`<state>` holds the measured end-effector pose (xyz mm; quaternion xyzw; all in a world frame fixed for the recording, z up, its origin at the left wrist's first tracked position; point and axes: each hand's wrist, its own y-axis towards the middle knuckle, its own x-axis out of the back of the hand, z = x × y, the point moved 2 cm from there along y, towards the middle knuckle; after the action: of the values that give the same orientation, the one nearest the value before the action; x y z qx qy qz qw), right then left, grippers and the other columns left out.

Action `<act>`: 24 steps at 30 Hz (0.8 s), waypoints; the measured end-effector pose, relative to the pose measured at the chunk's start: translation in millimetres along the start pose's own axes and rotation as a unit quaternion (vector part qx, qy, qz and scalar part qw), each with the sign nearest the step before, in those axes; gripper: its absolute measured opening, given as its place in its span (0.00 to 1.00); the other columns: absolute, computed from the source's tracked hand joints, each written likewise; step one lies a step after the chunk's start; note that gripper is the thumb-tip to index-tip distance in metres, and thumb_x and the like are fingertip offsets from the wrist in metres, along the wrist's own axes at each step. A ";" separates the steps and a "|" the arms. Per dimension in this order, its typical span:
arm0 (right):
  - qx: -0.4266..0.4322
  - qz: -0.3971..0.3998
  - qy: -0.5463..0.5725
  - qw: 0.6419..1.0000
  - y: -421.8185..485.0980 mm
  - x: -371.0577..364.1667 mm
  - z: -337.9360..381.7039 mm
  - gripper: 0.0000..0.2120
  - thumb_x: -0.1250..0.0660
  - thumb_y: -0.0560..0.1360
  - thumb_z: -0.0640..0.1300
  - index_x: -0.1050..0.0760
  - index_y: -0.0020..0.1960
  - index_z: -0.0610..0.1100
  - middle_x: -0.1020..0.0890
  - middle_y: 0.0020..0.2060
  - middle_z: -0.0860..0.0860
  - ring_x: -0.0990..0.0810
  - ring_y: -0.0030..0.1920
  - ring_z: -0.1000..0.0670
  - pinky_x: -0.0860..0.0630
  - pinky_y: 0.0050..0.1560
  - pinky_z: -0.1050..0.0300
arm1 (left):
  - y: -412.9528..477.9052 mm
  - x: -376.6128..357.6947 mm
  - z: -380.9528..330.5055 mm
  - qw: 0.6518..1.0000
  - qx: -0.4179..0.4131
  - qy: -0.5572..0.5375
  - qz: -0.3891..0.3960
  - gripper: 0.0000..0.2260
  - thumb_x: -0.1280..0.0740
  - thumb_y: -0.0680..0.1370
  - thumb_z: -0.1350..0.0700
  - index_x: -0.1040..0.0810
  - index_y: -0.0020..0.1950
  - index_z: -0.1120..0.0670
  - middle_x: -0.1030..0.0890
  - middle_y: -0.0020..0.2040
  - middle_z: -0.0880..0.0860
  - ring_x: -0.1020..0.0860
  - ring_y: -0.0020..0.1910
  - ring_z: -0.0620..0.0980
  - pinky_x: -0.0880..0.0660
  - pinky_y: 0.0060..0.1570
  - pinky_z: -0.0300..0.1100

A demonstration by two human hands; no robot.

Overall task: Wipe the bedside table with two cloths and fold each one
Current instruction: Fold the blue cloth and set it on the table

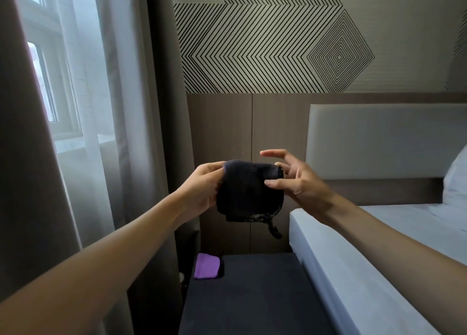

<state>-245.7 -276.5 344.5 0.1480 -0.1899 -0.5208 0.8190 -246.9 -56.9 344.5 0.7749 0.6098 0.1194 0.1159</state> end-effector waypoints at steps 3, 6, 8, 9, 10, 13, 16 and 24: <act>-0.022 -0.023 -0.039 0.999 1.8 3.2 -7.8 0.21 0.28 0.73 0.33 0.24 0.65 0.41 0.17 0.57 0.40 0.18 0.58 0.44 0.20 0.56 0.55 | 1.9 -0.7 12.0 0.999 0.020 -0.038 0.005 0.12 0.41 0.84 0.57 0.17 0.52 0.56 0.15 0.38 0.51 0.18 0.36 0.45 0.21 0.32 0.38; -0.052 -0.040 -0.051 0.997 1.0 4.2 -19.1 0.16 0.27 0.72 0.32 0.20 0.59 0.35 0.15 0.53 0.38 0.16 0.55 0.44 0.19 0.57 0.53 | 2.4 -9.3 23.5 0.996 0.065 -0.068 0.011 0.14 0.42 0.84 0.57 0.18 0.48 0.58 0.16 0.34 0.51 0.18 0.32 0.43 0.22 0.30 0.37; -0.084 -0.054 -0.021 0.995 -0.5 6.6 -29.4 0.14 0.28 0.73 0.31 0.20 0.58 0.34 0.15 0.52 0.38 0.16 0.53 0.44 0.19 0.55 0.54 | -0.6 -15.3 34.8 0.987 0.120 -0.109 0.020 0.16 0.42 0.83 0.55 0.18 0.44 0.58 0.16 0.35 0.53 0.17 0.33 0.45 0.21 0.33 0.38; -0.099 -0.057 -0.003 0.993 -1.3 8.0 -35.1 0.14 0.29 0.73 0.31 0.21 0.59 0.33 0.15 0.52 0.39 0.16 0.53 0.44 0.19 0.54 0.54 | -2.2 -16.9 42.2 0.978 0.156 -0.137 0.028 0.17 0.41 0.82 0.53 0.17 0.44 0.59 0.15 0.39 0.55 0.16 0.37 0.49 0.20 0.38 0.41; -0.113 -0.057 0.007 0.992 -1.7 10.0 -42.7 0.14 0.29 0.74 0.32 0.21 0.59 0.33 0.15 0.53 0.39 0.16 0.54 0.43 0.19 0.55 0.53 | -3.7 -19.0 49.8 0.967 0.191 -0.165 0.030 0.18 0.40 0.80 0.51 0.15 0.44 0.60 0.15 0.44 0.58 0.16 0.42 0.53 0.19 0.44 0.45; -0.155 -0.055 -0.008 0.986 -6.5 15.7 -65.7 0.14 0.29 0.75 0.35 0.21 0.60 0.35 0.15 0.54 0.40 0.16 0.56 0.43 0.19 0.55 0.51 | -3.2 -24.3 80.2 0.944 0.248 -0.216 0.022 0.21 0.41 0.76 0.50 0.15 0.45 0.64 0.16 0.52 0.63 0.18 0.47 0.61 0.24 0.53 0.52; -0.194 -0.068 -0.007 0.979 -14.5 22.6 -88.5 0.12 0.29 0.76 0.36 0.21 0.59 0.36 0.14 0.50 0.43 0.14 0.48 0.50 0.20 0.42 0.60 | 1.5 -37.3 107.3 0.931 0.261 -0.253 0.041 0.24 0.41 0.76 0.47 0.16 0.52 0.65 0.18 0.56 0.65 0.18 0.53 0.63 0.24 0.57 0.55; -0.291 -0.178 0.033 0.940 -17.4 54.4 -179.3 0.06 0.29 0.76 0.38 0.19 0.53 0.40 0.13 0.47 0.45 0.14 0.40 0.52 0.22 0.33 0.61 | 36.5 -66.7 196.9 0.949 0.294 -0.111 0.006 0.11 0.34 0.80 0.62 0.21 0.61 0.63 0.16 0.56 0.61 0.17 0.55 0.59 0.20 0.53 0.53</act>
<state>-155.1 -325.1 187.0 -0.0478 0.0267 -0.6852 0.7263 -164.4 -136.9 167.5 0.7867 0.5964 -0.1510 -0.0507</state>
